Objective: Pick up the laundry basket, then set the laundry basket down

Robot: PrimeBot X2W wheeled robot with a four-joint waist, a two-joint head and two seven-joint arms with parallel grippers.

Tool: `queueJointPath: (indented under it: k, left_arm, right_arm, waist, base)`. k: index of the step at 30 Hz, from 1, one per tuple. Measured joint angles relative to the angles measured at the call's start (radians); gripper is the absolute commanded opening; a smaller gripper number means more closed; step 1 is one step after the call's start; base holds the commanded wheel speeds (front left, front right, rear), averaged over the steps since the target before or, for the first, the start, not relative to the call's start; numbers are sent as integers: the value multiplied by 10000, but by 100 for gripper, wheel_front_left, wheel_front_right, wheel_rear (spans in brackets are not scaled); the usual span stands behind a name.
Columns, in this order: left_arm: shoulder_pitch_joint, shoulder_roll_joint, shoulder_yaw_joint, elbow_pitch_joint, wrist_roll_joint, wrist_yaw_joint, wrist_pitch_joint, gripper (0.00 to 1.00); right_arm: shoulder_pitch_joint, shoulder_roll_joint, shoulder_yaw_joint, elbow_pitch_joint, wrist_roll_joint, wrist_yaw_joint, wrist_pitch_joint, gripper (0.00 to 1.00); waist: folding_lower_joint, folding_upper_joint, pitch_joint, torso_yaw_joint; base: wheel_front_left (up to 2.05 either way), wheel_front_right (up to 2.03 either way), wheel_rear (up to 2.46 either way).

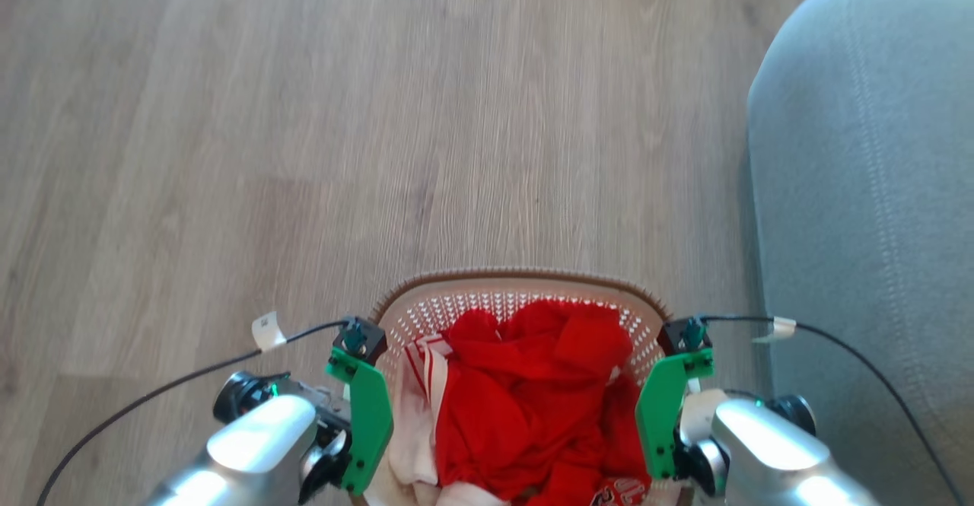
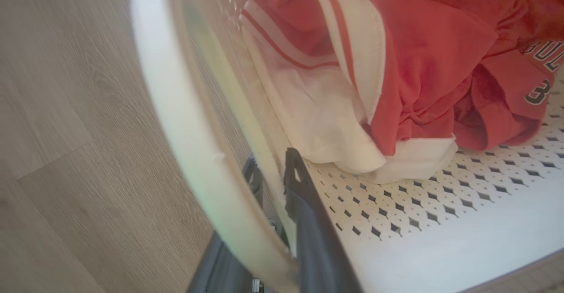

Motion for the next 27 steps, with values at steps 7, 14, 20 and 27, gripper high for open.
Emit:
queueJointPath:
  k: [7,14,20,27]
  left_arm:
    - [537,199,-2,-441,19,6,161,0]
    - [1003,470,0,-1122,132,79,690,0]
    - [1083,721,2,-1523,134,79,943,0]
    - [1083,769,-4,-1607,196,79,1043,0]
  right_arm:
    - [620,-8,8,-67,82,0,-127,0]
    - [1010,-8,-40,-54,82,0,-109,0]
    - [1114,-6,-71,-176,81,0,21,0]
    - [1221,-6,-169,-280,23,0,150,0]
  waist:
    - [0,0,-914,32]
    - [0,0,-1377,137]
    - [0,0,-1456,157]
    - [0,0,-1404,126]
  base:
    - [0,0,0]
    - [0,0,0]
    - [0,0,0]
    - [0,0,0]
